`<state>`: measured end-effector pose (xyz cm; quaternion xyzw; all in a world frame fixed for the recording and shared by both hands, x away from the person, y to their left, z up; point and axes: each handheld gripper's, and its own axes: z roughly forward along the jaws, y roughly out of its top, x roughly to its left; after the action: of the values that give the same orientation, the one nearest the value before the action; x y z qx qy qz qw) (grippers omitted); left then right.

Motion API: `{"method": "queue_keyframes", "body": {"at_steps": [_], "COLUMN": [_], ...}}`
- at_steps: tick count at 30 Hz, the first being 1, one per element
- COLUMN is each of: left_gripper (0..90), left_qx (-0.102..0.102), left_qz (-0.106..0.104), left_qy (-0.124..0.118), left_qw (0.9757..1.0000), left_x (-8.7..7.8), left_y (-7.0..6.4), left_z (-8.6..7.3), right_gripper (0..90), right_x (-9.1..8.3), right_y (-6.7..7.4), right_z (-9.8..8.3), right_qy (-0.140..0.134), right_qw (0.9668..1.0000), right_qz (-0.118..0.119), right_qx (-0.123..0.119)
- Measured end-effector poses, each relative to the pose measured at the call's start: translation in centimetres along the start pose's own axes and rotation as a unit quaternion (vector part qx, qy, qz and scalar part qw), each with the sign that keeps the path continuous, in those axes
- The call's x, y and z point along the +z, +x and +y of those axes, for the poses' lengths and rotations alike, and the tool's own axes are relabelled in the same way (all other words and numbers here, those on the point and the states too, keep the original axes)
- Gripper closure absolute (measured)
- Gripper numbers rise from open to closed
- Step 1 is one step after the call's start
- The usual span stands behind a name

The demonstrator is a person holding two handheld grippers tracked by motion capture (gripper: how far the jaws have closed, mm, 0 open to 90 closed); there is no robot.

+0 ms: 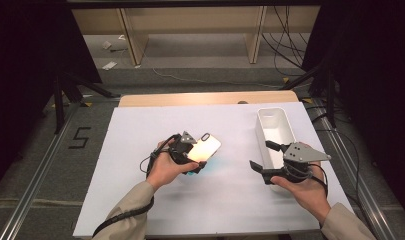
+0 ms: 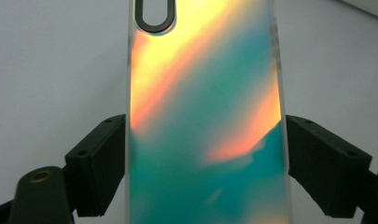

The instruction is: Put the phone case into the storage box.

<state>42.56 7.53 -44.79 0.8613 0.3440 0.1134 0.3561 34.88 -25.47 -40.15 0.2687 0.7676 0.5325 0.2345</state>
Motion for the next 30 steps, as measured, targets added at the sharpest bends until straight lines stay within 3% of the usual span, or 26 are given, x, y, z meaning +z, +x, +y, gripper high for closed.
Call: {"method": "queue_keyframes", "body": {"at_steps": [30], "left_gripper": [17.1], "left_qx": [0.01], "left_qz": [0.01], "left_qy": [-0.05], "left_qw": [0.9987], "left_x": [-2.5], "left_y": [-1.1], "left_z": [-1.3], "right_gripper": [17.6], "right_x": [1.9], "right_y": [0.5], "right_z": [1.4], "right_qy": [-0.006], "right_qw": [1.0], "right_qz": [-0.003], "right_qx": [0.001]}}
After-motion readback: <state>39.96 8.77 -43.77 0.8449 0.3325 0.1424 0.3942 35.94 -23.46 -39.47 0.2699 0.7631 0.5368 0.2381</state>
